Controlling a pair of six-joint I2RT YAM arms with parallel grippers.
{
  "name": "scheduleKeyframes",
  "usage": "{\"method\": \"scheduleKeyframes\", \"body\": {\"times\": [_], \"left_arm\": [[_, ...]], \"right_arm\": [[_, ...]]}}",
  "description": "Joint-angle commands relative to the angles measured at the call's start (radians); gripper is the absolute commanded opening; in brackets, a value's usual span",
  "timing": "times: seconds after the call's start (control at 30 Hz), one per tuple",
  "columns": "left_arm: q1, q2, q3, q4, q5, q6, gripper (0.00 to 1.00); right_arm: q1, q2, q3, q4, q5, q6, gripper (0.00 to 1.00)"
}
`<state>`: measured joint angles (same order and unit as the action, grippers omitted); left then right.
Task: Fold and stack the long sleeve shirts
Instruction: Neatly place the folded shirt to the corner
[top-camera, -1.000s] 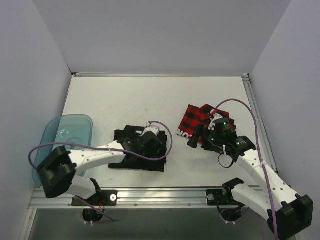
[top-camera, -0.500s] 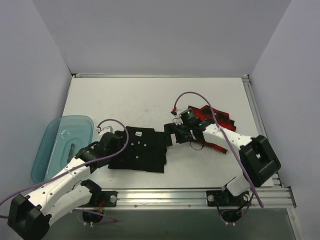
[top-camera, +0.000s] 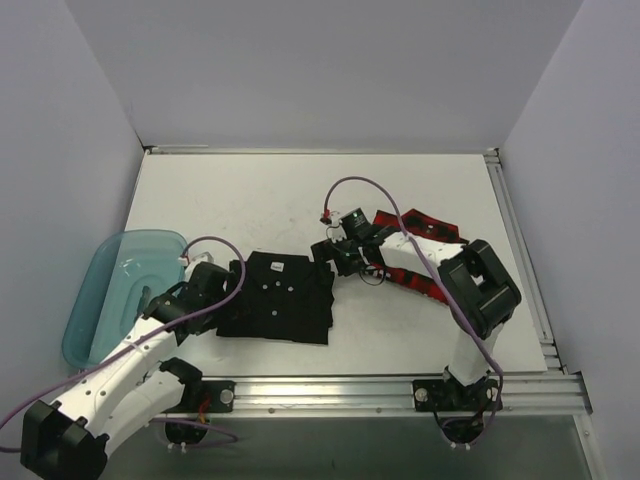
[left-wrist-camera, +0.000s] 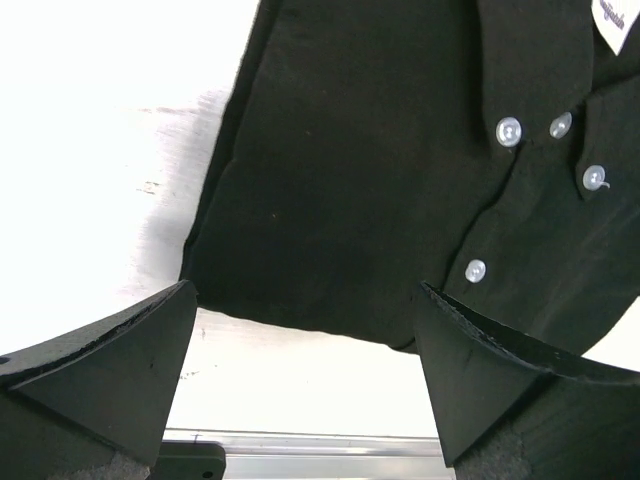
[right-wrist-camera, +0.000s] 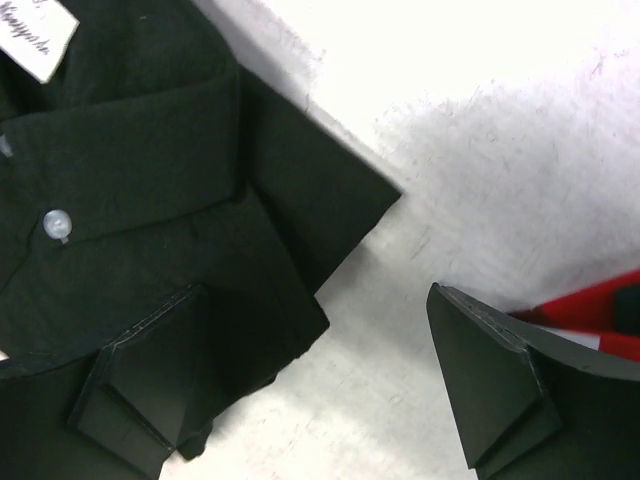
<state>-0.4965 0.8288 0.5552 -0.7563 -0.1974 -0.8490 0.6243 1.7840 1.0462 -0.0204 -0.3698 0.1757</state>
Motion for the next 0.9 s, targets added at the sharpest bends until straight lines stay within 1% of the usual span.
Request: {"method": "scheduleKeyframes", "body": {"times": [0.0,0.1,0.2,0.3,0.33,0.43,0.6,0.67,0.73,0.8,0.83,0.87], "left_arm": [[0.019,0.0,0.002,-0.014,-0.008,-0.019,0.97],[0.027,0.004,-0.003,-0.012,-0.013,-0.025,0.97],[0.029,0.006,-0.008,-0.011,-0.014,-0.033,0.97],[0.029,0.009,-0.008,-0.011,-0.016,-0.035,0.97],[0.029,0.007,-0.008,-0.009,-0.016,-0.035,0.97],[0.029,0.012,-0.009,-0.009,-0.011,-0.036,0.97],[0.032,0.024,-0.012,-0.008,-0.011,-0.044,0.97],[0.035,0.03,-0.014,-0.006,-0.008,-0.045,0.97],[0.036,0.033,-0.015,-0.006,-0.008,-0.047,0.97],[0.039,0.035,-0.015,-0.008,-0.008,-0.047,0.97],[0.038,0.033,-0.015,-0.008,-0.008,-0.047,0.97],[0.042,0.032,-0.017,-0.008,-0.008,-0.05,0.98]], "right_arm": [[0.002,0.041,0.046,-0.007,0.011,-0.044,0.95],[0.002,0.064,0.043,-0.006,0.002,-0.056,0.93],[0.002,0.081,0.043,-0.012,-0.017,-0.065,0.87],[0.002,0.087,0.032,-0.016,-0.056,-0.074,0.75],[0.002,0.091,0.028,-0.015,-0.064,-0.073,0.73],[0.002,0.089,0.015,-0.019,-0.106,-0.073,0.69],[0.005,0.103,0.035,-0.036,-0.165,-0.091,0.66],[0.003,0.124,0.052,-0.055,-0.175,-0.099,0.63],[0.003,0.141,0.067,-0.064,-0.175,-0.101,0.52],[0.002,0.146,0.069,-0.067,-0.175,-0.102,0.44],[0.0,0.146,0.069,-0.069,-0.172,-0.099,0.42],[-0.005,0.144,0.067,-0.067,-0.167,-0.097,0.37]]}}
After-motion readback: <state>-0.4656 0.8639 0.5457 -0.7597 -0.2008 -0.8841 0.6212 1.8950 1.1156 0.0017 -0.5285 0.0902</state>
